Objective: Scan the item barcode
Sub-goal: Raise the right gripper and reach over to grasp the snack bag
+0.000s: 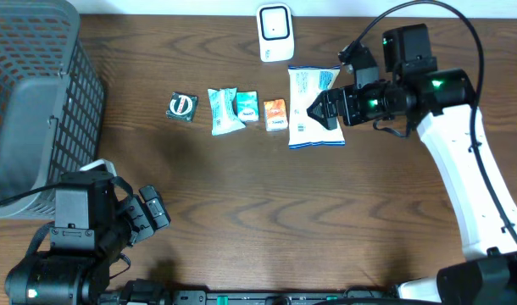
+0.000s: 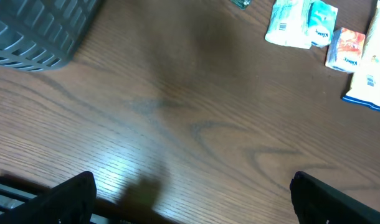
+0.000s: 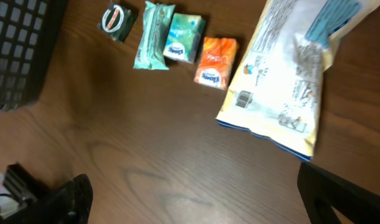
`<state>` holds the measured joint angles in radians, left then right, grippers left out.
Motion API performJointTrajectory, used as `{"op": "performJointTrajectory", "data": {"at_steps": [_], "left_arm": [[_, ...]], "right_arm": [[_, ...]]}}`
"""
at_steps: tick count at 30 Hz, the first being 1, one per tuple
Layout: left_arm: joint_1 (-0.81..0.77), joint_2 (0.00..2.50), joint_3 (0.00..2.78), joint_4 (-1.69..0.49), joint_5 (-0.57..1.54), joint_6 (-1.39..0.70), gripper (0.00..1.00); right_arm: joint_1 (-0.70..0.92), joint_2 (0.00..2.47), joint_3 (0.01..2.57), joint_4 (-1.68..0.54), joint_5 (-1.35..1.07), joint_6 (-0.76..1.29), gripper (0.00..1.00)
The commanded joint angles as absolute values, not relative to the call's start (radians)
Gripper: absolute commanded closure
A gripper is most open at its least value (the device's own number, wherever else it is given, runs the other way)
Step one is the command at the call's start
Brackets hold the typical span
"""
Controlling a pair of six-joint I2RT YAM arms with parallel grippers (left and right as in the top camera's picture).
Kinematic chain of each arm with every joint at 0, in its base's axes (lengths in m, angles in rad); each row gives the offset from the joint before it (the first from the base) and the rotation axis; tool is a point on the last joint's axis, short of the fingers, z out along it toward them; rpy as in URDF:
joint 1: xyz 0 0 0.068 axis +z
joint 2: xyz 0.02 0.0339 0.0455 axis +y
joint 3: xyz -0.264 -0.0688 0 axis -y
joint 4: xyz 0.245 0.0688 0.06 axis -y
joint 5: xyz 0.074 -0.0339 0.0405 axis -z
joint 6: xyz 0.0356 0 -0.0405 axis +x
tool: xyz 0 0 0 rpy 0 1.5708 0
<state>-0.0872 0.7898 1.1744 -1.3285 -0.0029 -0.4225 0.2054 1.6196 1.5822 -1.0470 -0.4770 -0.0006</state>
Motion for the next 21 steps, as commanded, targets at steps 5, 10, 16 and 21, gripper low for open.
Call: {"op": "performJointTrajectory", "data": {"at_steps": [5,10,16,21], "left_arm": [[-0.089,0.790,1.174,-1.331,-0.009,-0.428,0.02],[-0.089,0.790,1.174,-1.331,-0.009,-0.428,0.02],[-0.089,0.790,1.174,-1.331,-0.009,-0.428,0.02],[-0.089,0.790,1.174,-1.331,-0.009,-0.428,0.02]], "right_arm": [[0.211,1.631,1.602,-1.048,-0.531,0.022,0.01],[0.211,1.631,1.602,-1.039,-0.530,0.022,0.01],[0.243,1.654,1.603,-1.024,-0.473,0.081,0.12],[0.263,1.698,1.647,-1.008,-0.466,0.101,0.12]]}}
